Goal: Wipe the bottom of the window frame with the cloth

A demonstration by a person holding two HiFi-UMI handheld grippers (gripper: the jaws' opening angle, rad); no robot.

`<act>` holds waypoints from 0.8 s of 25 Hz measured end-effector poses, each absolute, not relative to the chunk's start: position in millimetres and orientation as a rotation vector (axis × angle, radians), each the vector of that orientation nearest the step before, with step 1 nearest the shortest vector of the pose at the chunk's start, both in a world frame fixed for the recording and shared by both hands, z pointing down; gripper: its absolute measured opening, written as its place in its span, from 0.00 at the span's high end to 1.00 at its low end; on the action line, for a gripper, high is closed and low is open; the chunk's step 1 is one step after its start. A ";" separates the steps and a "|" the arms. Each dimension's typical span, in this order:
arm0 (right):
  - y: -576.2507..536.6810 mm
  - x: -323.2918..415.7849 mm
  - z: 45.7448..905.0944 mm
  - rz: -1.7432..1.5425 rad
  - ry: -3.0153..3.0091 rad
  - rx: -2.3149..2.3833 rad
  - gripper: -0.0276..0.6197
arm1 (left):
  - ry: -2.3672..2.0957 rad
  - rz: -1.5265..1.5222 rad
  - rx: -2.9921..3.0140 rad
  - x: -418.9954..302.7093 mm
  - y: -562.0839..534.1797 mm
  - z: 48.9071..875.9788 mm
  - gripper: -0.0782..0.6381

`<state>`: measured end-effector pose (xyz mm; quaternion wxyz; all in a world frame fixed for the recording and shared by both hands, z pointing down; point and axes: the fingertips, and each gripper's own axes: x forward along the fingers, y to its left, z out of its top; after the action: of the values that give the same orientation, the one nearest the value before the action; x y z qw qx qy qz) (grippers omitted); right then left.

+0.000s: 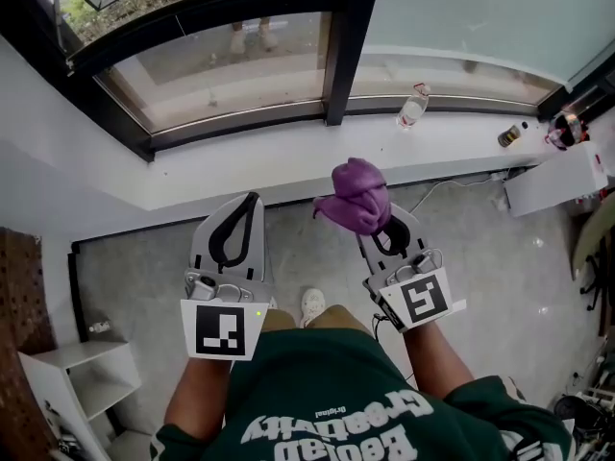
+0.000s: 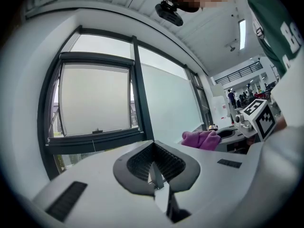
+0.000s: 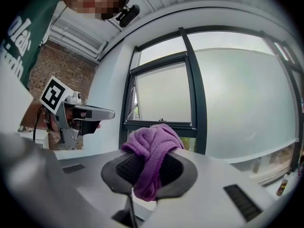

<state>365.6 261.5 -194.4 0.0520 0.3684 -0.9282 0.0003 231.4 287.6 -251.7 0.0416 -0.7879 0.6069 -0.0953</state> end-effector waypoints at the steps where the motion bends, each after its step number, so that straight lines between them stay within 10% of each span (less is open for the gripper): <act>1: 260.2 364.8 -192.9 0.006 -2.824 1.117 0.85 | 1.866 -0.295 -2.408 230.1 287.8 -250.5 0.88; 20: 178.9 292.0 -142.6 0.224 -2.723 1.097 0.85 | 1.915 -0.347 -2.490 146.0 197.4 -202.6 0.88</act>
<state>292.0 178.9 -142.6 0.0985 0.3709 -0.9204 0.0756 146.0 197.4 -202.6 -0.0095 -0.7878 0.6060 -0.1097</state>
